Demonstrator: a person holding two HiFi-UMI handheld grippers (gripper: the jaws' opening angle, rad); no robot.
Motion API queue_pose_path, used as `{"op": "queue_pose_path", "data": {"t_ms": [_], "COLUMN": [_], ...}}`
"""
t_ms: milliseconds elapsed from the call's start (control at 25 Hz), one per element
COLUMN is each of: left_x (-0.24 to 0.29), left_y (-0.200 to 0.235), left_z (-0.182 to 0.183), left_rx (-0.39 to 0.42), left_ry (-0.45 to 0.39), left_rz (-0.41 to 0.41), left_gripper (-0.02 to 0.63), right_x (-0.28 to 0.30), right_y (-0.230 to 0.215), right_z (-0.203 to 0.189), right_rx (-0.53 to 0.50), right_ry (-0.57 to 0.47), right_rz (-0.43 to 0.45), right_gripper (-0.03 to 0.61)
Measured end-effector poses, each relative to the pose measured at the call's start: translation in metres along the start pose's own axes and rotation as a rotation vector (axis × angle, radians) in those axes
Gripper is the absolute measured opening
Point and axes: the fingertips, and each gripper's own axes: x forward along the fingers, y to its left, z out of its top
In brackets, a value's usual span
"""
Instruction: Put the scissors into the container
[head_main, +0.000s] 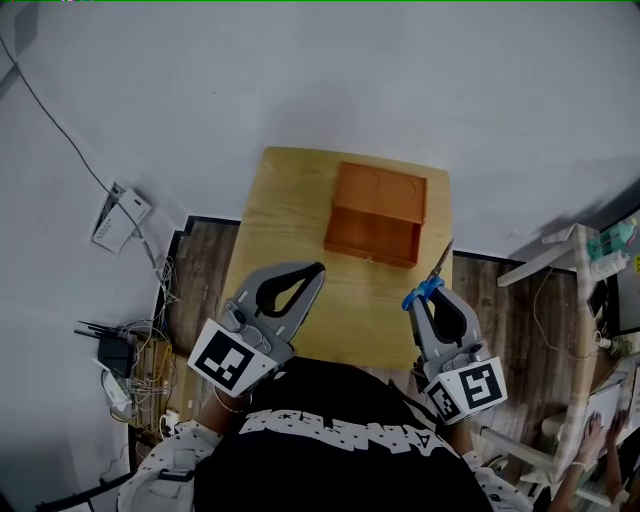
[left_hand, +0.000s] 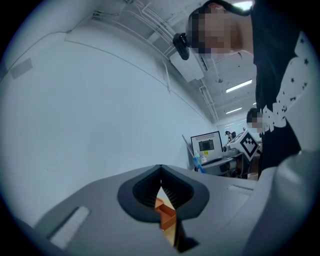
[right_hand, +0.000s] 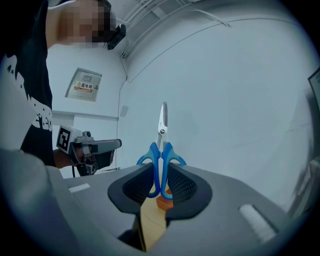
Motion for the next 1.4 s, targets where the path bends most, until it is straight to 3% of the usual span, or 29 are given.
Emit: {"op": "queue_pose_path", "data": {"t_ms": [920,1400], "left_x": [0.017,0.029], "left_y": [0.055,0.068], "left_z": [-0.026,-0.036], "left_rx": [-0.066,-0.077], "left_ry": [0.044,0.066], "left_rz": [0.071,0.085], "left_gripper": [0.002,0.002], "right_x": [0.080,0.102], "right_y": [-0.039,-0.053], "right_z": [-0.036,-0.052], "right_rx": [-0.081,-0.041], "right_ry": [0.164,0.192], "right_rz": [0.015,0.037], "right_gripper": [0.101,0.101]}}
